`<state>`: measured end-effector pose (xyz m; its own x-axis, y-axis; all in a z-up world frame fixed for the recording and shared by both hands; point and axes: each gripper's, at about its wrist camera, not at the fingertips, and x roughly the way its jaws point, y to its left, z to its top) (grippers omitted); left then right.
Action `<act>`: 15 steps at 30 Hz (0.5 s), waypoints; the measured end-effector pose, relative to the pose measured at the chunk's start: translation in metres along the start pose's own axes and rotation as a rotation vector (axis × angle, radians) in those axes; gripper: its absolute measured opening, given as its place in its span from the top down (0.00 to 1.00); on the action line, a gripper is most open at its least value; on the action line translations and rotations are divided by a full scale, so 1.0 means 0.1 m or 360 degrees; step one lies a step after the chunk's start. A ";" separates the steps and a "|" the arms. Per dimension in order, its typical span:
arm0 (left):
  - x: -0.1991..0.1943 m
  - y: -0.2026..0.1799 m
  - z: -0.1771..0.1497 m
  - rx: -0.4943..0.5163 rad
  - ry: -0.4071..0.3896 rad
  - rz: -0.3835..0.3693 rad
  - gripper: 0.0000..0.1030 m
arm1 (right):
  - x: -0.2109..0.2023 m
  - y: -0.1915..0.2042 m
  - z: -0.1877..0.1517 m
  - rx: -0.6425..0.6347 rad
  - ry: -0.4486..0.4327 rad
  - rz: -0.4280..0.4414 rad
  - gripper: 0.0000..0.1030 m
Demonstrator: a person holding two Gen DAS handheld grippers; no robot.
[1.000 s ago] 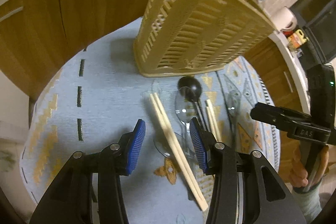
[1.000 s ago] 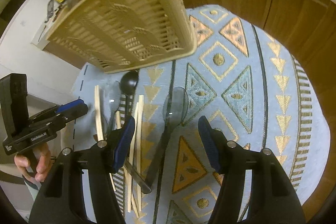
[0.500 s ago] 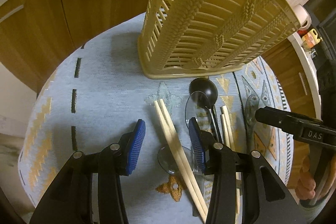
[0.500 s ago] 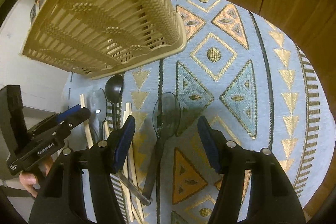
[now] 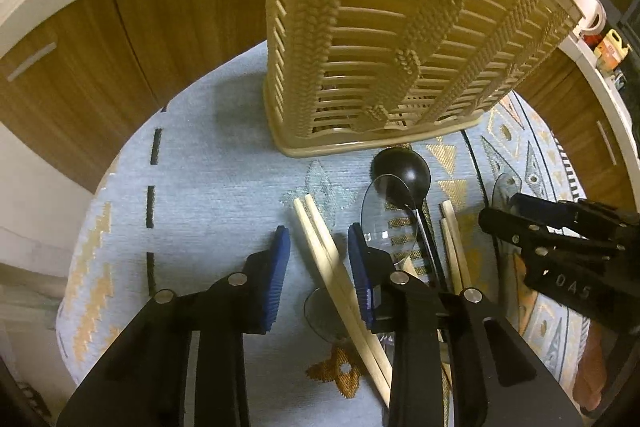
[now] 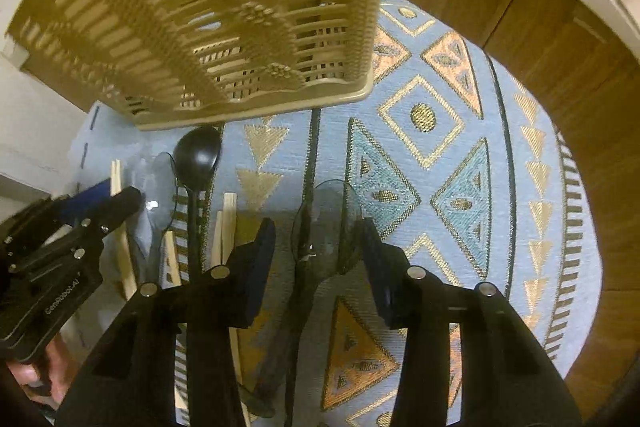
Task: Organize utensils
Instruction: 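Grasp a wooden chopstick with the left tool while the right tool grasps a clear spoon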
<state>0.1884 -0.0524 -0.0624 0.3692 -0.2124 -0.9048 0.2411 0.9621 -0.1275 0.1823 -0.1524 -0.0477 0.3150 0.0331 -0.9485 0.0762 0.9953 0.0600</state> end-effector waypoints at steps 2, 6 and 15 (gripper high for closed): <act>0.01 -0.04 -0.02 0.0016 -0.0008 0.0027 0.75 | 0.01 0.06 0.00 -0.0026 -0.0011 -0.0040 0.63; 0.01 -0.12 -0.04 0.0050 -0.0019 0.0088 0.82 | 0.01 0.11 0.03 -0.0060 -0.0027 -0.0088 0.70; -0.02 -0.25 -0.11 0.0076 -0.0059 0.0083 0.92 | -0.03 0.03 -0.16 -0.0122 -0.0072 -0.0045 0.72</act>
<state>0.1717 -0.0744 -0.0616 0.4152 -0.1690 -0.8939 0.2627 0.9630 -0.0600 0.1666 -0.1477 -0.0500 0.3565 0.0023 -0.9343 0.0134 0.9999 0.0076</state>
